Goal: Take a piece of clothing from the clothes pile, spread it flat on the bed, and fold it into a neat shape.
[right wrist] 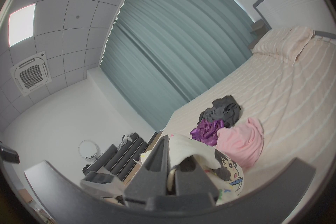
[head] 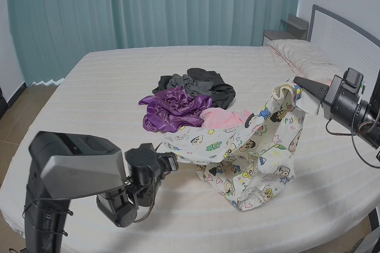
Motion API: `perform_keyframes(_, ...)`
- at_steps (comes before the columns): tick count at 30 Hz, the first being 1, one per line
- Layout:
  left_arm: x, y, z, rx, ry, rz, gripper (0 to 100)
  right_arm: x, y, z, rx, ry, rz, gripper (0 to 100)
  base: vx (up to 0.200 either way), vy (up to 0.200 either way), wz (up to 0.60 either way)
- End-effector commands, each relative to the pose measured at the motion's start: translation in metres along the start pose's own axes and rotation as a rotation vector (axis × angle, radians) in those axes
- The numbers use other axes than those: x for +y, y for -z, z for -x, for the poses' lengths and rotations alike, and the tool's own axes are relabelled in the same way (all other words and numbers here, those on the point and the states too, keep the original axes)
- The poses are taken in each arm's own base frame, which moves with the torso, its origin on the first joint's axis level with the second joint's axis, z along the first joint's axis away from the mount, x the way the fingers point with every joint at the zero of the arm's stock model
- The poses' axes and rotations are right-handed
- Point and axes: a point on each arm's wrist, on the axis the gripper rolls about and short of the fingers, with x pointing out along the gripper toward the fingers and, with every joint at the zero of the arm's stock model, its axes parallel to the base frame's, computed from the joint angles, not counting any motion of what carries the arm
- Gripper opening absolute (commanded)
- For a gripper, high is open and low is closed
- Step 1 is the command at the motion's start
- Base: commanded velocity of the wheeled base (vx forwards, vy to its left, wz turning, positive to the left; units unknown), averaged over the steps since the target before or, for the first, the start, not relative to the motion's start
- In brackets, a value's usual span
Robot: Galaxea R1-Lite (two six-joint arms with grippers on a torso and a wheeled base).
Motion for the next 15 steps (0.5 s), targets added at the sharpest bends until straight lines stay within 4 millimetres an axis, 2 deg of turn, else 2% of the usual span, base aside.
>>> perform_keyframes(1,-0.003,-0.143,0.034,-0.282,0.017,0.140,0,0.018,-0.057,-0.018,-0.220,-0.024,0.055,0,0.000,0.000,0.00)
perform_keyframes(2,-0.003,-0.150,0.036,-0.299,0.019,0.148,0,0.021,-0.060,-0.018,-0.232,-0.029,0.057,0,0.000,0.000,0.00)
perform_keyframes(3,-0.005,-0.172,0.044,-0.359,0.034,0.175,0,0.030,-0.068,-0.017,-0.273,-0.048,0.064,0,0.000,0.000,0.00)
perform_keyframes(6,-0.006,-0.182,0.050,-0.378,0.041,0.180,0,0.035,-0.070,-0.014,-0.288,-0.050,0.064,0,0.000,0.000,0.00)
perform_keyframes(7,-0.007,-0.180,0.053,-0.356,0.040,0.169,0,0.037,-0.065,-0.011,-0.275,-0.055,0.059,0,0.000,0.000,0.00)
perform_keyframes(9,-0.003,-0.167,0.054,-0.309,0.029,0.152,0,0.028,-0.049,-0.009,-0.230,-0.025,0.046,0,0.000,0.000,0.00)
perform_keyframes(11,-0.003,-0.167,0.054,-0.309,0.029,0.152,0,0.028,-0.049,-0.009,-0.230,-0.025,0.046,0,0.000,0.000,0.00)
perform_keyframes(12,0.006,-0.140,0.057,-0.214,0.012,0.154,0,0.012,-0.028,-0.004,-0.158,0.027,0.007,0,0.000,0.000,0.00)
perform_keyframes(13,0.007,-0.137,0.057,-0.204,0.010,0.164,0,0.009,-0.025,-0.003,-0.147,0.038,0.001,0,0.000,0.000,0.00)
perform_keyframes(15,0.010,-0.123,0.056,-0.159,-0.001,0.227,0,-0.006,-0.005,-0.002,-0.079,0.089,-0.043,0,0.000,0.000,0.00)
